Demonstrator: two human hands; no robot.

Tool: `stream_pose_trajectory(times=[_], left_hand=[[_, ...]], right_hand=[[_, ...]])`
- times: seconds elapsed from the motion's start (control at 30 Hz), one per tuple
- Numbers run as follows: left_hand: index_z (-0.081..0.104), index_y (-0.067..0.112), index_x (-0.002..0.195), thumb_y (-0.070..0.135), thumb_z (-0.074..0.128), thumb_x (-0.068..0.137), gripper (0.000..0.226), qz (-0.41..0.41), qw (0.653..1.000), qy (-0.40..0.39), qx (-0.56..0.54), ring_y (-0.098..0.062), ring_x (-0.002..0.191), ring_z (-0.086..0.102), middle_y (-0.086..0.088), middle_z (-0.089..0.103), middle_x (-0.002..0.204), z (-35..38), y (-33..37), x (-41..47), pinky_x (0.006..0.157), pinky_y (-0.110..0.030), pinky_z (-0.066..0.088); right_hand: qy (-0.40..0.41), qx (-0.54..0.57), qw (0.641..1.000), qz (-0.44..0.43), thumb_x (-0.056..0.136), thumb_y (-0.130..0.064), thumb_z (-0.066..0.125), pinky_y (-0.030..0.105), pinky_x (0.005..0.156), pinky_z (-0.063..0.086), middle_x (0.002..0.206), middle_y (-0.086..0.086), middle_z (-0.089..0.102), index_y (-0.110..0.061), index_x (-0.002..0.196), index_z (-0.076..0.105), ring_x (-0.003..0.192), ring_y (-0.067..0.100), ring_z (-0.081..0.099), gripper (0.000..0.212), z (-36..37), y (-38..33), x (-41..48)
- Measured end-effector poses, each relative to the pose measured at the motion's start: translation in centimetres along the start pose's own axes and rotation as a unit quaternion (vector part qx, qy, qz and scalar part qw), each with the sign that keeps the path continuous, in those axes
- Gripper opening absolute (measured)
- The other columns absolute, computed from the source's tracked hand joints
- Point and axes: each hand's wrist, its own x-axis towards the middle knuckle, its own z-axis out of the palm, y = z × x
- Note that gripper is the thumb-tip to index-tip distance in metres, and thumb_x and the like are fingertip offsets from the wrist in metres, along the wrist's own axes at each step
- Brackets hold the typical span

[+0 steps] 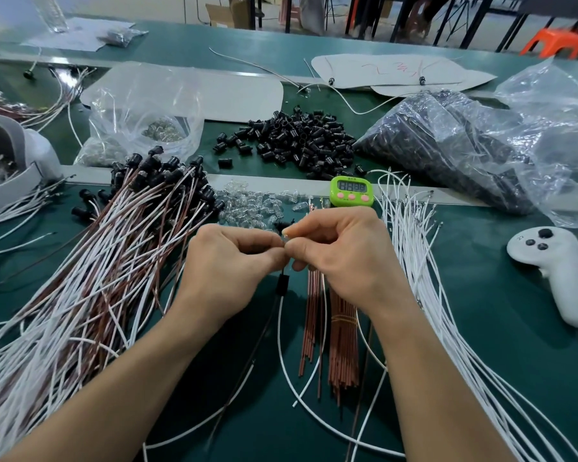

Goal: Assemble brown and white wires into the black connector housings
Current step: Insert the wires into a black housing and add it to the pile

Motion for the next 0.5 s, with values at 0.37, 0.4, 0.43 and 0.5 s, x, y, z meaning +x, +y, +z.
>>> stream_pose_trajectory(times=[0.37,0.4,0.43,0.5], left_hand=[[0.081,0.025,0.065,-0.001,0.084,0.075,0.028,-0.052,0.991,0.037,-0.118,-0.003,0.061,0.067,0.004,0.075,0.066,0.2,0.8,0.2,0.066,-0.012,0.052],[0.081,0.024,0.065,0.0,0.084,0.074,0.027,-0.053,0.991,0.039,-0.119,-0.004,0.062,0.068,0.003,0.075,0.066,0.1,0.8,0.2,0.066,-0.012,0.052],[0.081,0.024,0.066,0.001,0.085,0.074,0.025,-0.052,0.991,0.041,-0.117,-0.005,0.063,0.069,0.002,0.076,0.067,0.1,0.7,0.3,0.066,-0.013,0.052],[0.082,0.026,0.068,0.002,0.086,0.074,0.025,-0.048,0.992,0.045,-0.109,-0.007,0.064,0.071,0.0,0.077,0.069,0.1,0.7,0.3,0.066,-0.014,0.053]], right_hand=[[-0.006,-0.013,0.995,0.095,0.076,-0.028,0.084,0.027,0.059,0.056,0.069,-0.006,0.076,-0.026,0.08,0.079,0.06,0.008,0.07,0.007,0.8,1.1,0.2],[0.005,-0.011,0.996,0.093,0.076,-0.027,0.084,0.025,0.057,0.054,0.067,-0.006,0.075,-0.026,0.079,0.079,0.056,0.009,0.069,0.006,0.9,1.1,0.2],[0.021,-0.006,0.995,0.093,0.076,-0.025,0.084,0.023,0.054,0.052,0.066,-0.005,0.075,-0.025,0.077,0.079,0.053,0.009,0.067,0.005,1.0,1.0,0.2],[0.048,0.001,0.994,0.095,0.08,-0.02,0.085,0.018,0.052,0.049,0.064,-0.006,0.074,-0.024,0.075,0.078,0.051,0.009,0.067,0.009,1.1,1.0,0.1]])
